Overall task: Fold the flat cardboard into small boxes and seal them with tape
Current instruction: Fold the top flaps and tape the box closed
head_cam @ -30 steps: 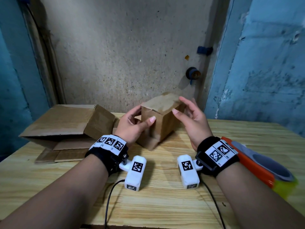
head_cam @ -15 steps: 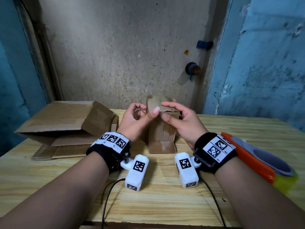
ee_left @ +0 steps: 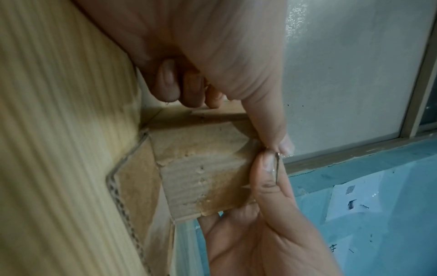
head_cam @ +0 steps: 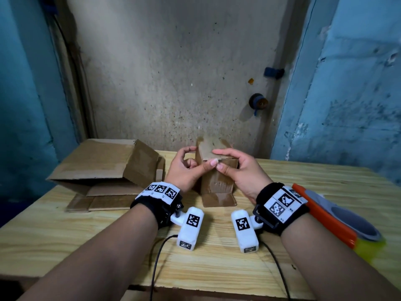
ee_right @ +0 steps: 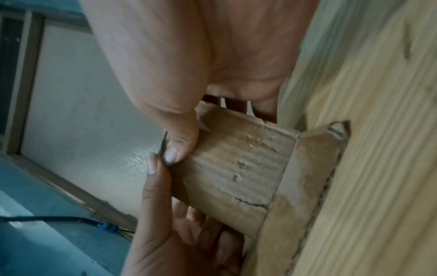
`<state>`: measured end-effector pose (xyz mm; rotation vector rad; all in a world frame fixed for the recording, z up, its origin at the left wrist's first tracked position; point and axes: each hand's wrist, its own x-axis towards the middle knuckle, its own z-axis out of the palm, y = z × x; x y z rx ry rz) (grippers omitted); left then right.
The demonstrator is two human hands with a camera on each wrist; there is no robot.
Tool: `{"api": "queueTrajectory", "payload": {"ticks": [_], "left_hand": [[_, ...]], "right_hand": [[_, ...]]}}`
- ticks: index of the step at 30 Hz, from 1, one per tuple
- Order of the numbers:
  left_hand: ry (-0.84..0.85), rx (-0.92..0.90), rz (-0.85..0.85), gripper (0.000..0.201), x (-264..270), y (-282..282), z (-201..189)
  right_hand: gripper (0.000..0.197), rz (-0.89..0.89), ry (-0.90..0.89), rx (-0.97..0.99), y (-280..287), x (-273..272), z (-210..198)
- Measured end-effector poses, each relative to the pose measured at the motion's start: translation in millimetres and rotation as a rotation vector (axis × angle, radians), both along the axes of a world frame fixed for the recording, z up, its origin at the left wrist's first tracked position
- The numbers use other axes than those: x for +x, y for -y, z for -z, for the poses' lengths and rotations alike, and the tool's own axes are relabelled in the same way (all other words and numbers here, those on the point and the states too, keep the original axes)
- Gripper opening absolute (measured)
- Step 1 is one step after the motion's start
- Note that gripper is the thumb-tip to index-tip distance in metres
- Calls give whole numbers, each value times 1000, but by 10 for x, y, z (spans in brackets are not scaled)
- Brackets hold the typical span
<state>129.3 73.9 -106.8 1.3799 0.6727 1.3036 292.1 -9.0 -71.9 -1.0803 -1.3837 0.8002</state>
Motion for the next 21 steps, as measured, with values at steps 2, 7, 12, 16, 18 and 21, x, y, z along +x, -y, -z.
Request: {"api": "queueTrajectory", "payload": {"ticks": [2,7,12,16,18,21], "left_hand": [[-5,-25,8,87,1,12,-2],[-157,-56,-25,81,-38,92,-75],[-354,-91,-50,78,-88,217,-124],[-449,-138,-86,89,-138,340,-60],[-455,-171,-130,88,-167,388,-20],[-387,-239,-137,93,-248,443,-8]], "right_hand": [[39,4,18,-31,25,-6,-36],[47,25,107,-134,109,-24,-180],[62,62,257,-257,224,-36,-335],[94,117,417,-318,358,-16,-417],[103,156,442,-323,424,1,-415],[99,209,427,-332,602,2,-456]]}}
